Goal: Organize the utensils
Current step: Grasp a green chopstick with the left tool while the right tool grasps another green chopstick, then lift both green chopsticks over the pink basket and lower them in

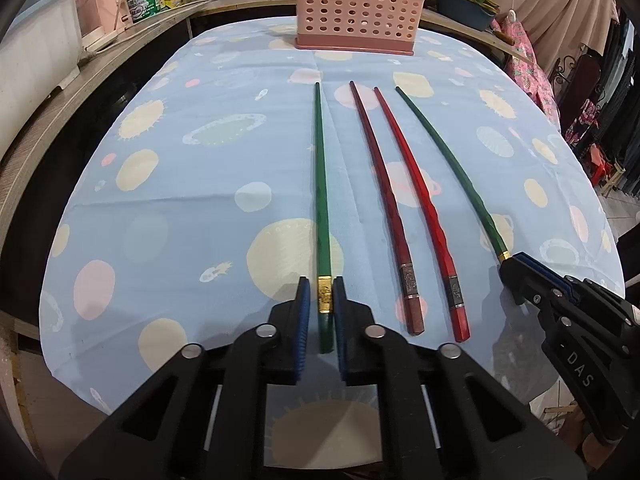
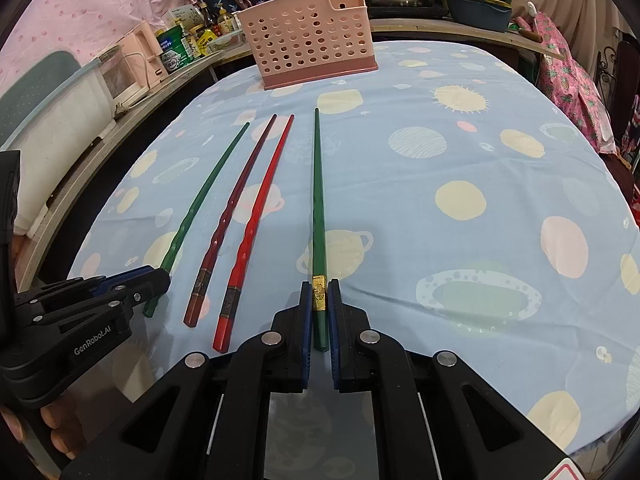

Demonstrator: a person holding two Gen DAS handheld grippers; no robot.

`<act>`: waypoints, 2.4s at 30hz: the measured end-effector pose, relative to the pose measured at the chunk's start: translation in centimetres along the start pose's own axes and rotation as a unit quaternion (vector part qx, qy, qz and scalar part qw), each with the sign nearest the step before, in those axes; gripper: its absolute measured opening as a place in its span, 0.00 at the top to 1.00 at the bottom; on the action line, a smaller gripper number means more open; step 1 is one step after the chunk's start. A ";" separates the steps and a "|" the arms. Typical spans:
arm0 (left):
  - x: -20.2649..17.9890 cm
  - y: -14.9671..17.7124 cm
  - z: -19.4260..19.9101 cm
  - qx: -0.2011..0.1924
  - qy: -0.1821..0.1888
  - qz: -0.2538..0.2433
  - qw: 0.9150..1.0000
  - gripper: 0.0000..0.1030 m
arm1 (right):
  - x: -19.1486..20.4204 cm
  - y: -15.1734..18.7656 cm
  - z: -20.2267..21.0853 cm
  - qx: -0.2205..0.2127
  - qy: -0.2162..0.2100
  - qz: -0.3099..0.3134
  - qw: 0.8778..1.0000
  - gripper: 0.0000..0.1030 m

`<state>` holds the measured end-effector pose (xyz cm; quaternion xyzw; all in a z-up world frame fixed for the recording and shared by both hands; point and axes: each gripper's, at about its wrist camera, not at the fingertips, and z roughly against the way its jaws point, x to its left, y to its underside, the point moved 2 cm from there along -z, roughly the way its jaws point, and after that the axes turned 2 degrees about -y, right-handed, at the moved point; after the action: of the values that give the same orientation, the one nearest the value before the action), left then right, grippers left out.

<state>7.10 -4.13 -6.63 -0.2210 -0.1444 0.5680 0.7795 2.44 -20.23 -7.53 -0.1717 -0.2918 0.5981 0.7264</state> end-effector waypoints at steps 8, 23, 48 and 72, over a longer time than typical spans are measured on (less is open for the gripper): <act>0.3 -0.2 0.0 0.008 0.006 0.009 1.000 0.93 | -0.2 -0.1 0.3 -0.003 0.002 -0.002 1.000 0.93; 1.7 -2.9 2.4 -0.022 0.009 0.035 0.999 0.93 | -2.4 -4.1 3.8 -0.057 0.007 -0.027 0.998 0.93; 2.7 -6.8 5.0 -0.065 0.020 0.051 0.996 0.93 | -7.4 -5.7 2.0 -0.044 0.046 -0.042 0.997 0.84; 2.3 -6.8 5.7 -0.067 0.025 0.048 0.996 0.93 | -5.6 -4.7 1.8 -0.033 0.025 -0.019 0.999 0.92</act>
<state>10.64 -2.69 1.65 -0.2929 -0.1520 0.5882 0.7383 4.24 -26.85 -4.55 -0.2045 -0.2964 0.5698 0.7386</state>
